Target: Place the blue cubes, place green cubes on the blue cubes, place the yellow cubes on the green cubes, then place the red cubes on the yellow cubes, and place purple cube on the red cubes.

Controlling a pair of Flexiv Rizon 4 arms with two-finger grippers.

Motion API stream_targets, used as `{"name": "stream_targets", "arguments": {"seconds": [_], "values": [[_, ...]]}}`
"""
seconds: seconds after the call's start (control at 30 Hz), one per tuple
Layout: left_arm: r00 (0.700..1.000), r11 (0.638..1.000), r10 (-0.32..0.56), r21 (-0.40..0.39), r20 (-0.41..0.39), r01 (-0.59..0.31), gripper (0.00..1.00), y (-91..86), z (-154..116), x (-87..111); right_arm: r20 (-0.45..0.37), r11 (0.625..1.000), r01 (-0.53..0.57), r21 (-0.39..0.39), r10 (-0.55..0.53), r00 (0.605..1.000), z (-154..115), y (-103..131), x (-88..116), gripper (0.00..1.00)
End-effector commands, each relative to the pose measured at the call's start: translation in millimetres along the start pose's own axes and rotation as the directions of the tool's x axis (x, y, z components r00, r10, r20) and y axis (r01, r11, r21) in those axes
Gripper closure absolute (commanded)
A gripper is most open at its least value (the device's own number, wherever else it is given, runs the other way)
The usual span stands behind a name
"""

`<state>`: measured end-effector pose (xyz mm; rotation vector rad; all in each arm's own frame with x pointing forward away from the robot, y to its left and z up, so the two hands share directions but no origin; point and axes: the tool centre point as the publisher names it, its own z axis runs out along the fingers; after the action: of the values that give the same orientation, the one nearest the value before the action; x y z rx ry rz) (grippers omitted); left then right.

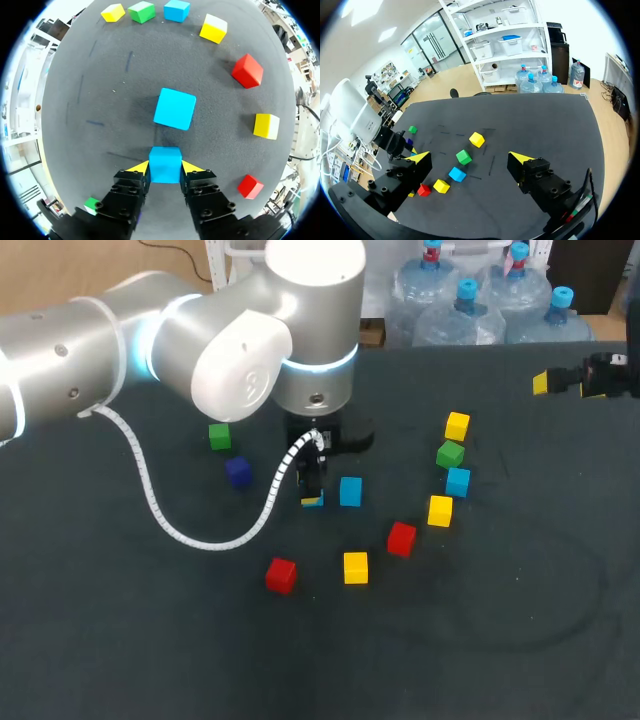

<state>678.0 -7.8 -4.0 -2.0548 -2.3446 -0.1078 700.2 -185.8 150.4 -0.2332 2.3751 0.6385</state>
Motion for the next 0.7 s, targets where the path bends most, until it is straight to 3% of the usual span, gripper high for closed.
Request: {"name": "stream_targets", "arguments": {"seconds": [0.03, 0.67, 0.7], "values": [[1.000, 1.000, 0.004, -0.005, 0.003, -0.004, 1.00, -0.2, -0.3, -0.7, 0.001, 1.000, 0.000, 0.003, 0.000, 1.000, 0.1, 0.7, 0.3, 0.00], [1.000, 1.000, 0.003, -0.001, 0.016, -0.003, 1.00, -1.7, -1.6, 0.1, 0.001, 1.000, 0.000, 0.003, 0.000, 1.000, 0.1, 0.7, 0.3, 0.00], [1.000, 1.000, 0.004, 0.000, 0.017, -0.004, 0.92, -2.6, -1.5, -0.2, 0.001, 1.000, 0.000, 0.003, 0.000, 1.000, 0.1, 0.7, 0.3, 0.00]]}}
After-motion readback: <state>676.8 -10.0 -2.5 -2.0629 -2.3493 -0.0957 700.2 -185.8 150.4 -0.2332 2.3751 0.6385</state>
